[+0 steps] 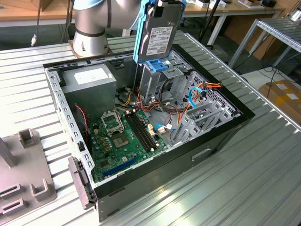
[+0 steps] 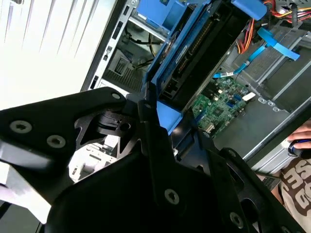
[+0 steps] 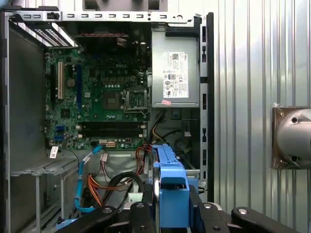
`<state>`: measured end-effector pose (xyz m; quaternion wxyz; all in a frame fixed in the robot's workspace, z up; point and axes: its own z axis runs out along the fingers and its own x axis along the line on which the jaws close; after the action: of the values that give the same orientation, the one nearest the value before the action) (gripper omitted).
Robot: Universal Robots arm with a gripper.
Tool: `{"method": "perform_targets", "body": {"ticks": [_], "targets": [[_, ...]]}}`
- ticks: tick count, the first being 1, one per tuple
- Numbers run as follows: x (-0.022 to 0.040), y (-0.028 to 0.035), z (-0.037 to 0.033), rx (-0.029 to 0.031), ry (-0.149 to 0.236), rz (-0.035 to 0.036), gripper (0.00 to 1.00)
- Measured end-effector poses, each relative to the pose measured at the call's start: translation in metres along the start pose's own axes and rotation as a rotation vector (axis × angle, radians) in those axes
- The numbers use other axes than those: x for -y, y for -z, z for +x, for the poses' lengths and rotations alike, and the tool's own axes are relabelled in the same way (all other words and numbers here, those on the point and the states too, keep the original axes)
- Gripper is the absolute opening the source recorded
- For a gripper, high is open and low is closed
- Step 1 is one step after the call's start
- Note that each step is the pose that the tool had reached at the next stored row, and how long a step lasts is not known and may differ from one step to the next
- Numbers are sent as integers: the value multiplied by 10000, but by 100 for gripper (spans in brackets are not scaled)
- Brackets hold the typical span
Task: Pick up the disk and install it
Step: 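Pick up the disk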
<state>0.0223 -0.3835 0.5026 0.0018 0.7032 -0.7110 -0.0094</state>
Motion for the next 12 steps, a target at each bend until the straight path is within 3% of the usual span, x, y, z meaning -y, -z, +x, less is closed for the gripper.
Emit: {"method": "perform_targets", "body": {"ticks": [2, 4, 6, 8, 12], "targets": [[94, 1, -1, 0, 1, 0, 36], [134, 2, -2, -1, 1, 0, 36], [242, 3, -2, 1, 0, 0, 36], [251, 7, 260, -1, 1, 0, 36], [252, 8, 339, -1, 1, 0, 36]]}}
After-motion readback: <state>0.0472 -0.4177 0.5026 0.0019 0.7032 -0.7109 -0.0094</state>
